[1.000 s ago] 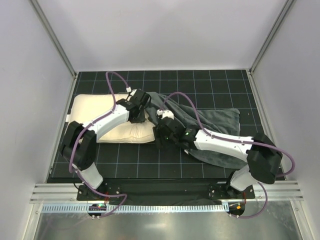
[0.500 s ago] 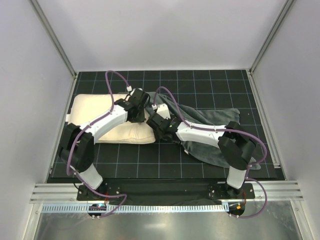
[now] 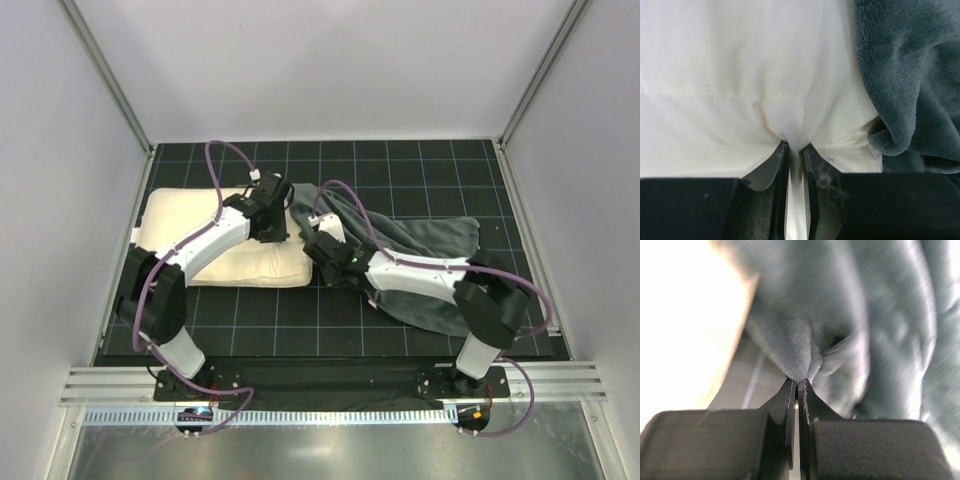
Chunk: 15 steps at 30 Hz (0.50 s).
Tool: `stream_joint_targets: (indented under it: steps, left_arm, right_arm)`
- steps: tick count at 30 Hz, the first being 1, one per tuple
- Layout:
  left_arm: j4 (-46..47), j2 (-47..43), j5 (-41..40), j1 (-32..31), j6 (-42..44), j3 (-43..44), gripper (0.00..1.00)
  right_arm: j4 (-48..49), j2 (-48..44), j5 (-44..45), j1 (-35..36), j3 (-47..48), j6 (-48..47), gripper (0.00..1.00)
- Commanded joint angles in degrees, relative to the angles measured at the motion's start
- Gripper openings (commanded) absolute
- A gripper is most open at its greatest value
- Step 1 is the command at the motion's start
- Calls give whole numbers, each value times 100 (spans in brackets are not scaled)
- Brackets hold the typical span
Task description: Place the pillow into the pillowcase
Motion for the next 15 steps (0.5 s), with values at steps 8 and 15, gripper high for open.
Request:
stream_joint_targets:
  steps: [8,15]
  left_arm:
    - [-101,82,-841,126,-148,599,17]
    - [-251,390,-1396,135,-139,714,17]
  right_arm:
    - [-725,-1398,-2517,1011,-639,-207,4]
    - [-1078,-2310,-2500,1267,-1376,434,4]
